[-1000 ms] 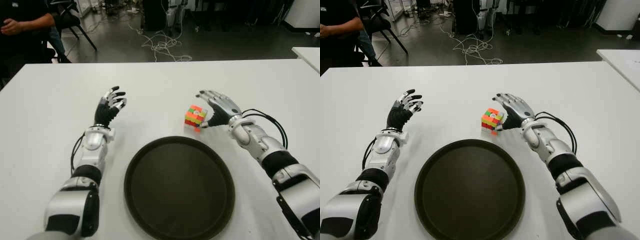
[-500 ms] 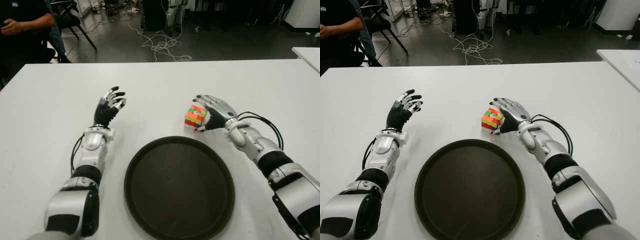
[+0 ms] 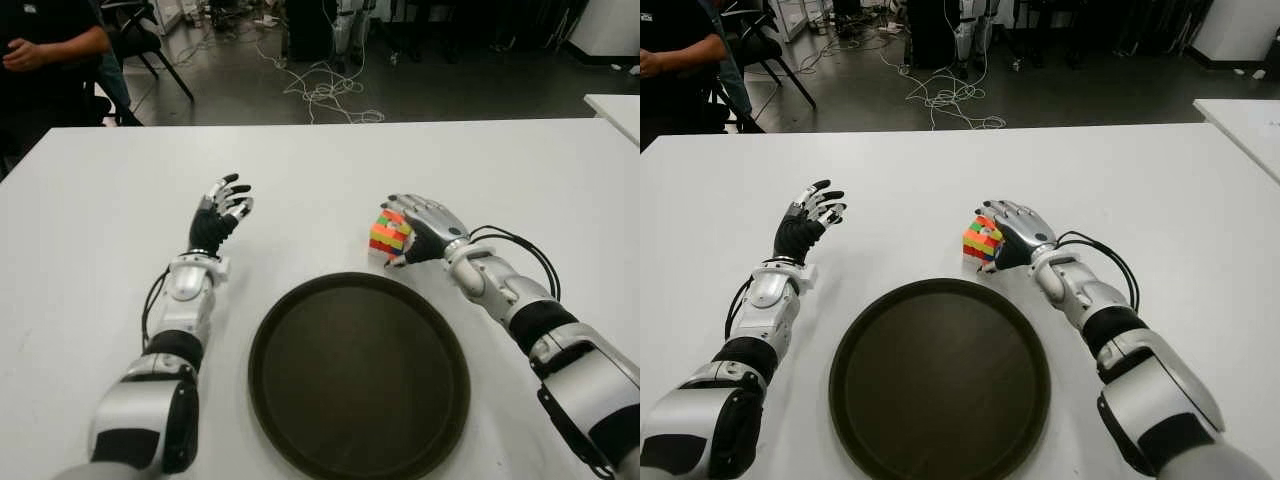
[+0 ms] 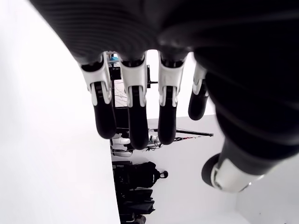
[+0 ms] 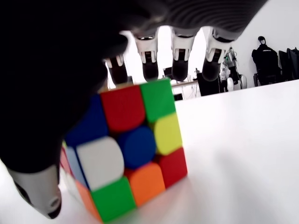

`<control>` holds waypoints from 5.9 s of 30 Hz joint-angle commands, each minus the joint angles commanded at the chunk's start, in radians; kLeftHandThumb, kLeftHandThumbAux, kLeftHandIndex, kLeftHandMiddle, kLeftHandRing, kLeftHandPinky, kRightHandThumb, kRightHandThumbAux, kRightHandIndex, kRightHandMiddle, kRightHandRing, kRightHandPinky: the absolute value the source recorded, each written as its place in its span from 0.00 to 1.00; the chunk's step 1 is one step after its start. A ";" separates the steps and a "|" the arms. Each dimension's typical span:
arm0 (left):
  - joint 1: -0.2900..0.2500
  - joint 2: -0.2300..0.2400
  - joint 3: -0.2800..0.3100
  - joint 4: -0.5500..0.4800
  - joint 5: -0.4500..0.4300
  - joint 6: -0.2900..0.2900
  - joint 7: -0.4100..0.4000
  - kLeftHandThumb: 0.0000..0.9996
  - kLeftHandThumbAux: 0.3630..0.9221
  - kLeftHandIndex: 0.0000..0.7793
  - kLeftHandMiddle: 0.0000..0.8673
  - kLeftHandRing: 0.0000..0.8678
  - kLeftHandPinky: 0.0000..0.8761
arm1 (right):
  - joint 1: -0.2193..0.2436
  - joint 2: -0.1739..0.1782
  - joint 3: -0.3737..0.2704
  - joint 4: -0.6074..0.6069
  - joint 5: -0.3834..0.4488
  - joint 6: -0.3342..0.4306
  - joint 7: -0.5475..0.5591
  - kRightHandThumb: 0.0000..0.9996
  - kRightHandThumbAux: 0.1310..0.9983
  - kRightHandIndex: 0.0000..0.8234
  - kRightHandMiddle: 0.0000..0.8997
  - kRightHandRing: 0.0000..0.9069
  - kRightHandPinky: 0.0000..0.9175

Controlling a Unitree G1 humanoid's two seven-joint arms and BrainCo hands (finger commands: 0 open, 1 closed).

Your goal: Pick up the Rubik's Cube and put it in the plate

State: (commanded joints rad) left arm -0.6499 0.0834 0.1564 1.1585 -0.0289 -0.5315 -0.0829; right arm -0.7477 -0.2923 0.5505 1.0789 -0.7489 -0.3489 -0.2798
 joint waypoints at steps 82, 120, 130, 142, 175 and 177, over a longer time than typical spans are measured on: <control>-0.010 -0.003 -0.010 0.011 0.012 -0.014 0.037 0.29 0.61 0.22 0.31 0.31 0.32 | -0.007 0.039 -0.005 0.130 0.031 0.042 -0.141 0.70 0.70 0.49 0.43 0.47 0.51; -0.011 0.000 0.004 0.013 -0.005 -0.012 0.027 0.32 0.61 0.21 0.30 0.31 0.32 | -0.004 0.028 -0.063 0.117 0.045 0.038 -0.270 0.69 0.70 0.50 0.54 0.56 0.55; -0.013 0.002 0.002 0.015 0.000 -0.007 0.034 0.30 0.60 0.21 0.30 0.31 0.33 | 0.052 -0.060 -0.129 -0.125 0.057 0.045 -0.269 0.69 0.70 0.50 0.53 0.55 0.54; -0.012 0.003 -0.002 0.014 0.004 -0.018 0.033 0.31 0.60 0.22 0.31 0.32 0.34 | 0.176 -0.111 -0.204 -0.470 0.043 0.053 -0.327 0.69 0.70 0.50 0.57 0.59 0.57; -0.010 0.005 0.000 0.012 0.004 -0.014 0.037 0.30 0.59 0.21 0.30 0.31 0.32 | 0.386 -0.291 -0.213 -1.005 0.478 -0.151 0.485 0.70 0.69 0.52 0.70 0.71 0.69; -0.010 0.005 0.000 0.011 0.004 -0.014 0.038 0.30 0.60 0.22 0.31 0.31 0.32 | 0.371 -0.331 -0.180 -1.012 0.546 -0.173 0.612 0.70 0.69 0.52 0.69 0.70 0.68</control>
State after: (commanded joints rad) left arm -0.6603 0.0884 0.1565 1.1692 -0.0250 -0.5458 -0.0447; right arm -0.3763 -0.6229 0.3703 0.0670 -0.2034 -0.5221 0.3318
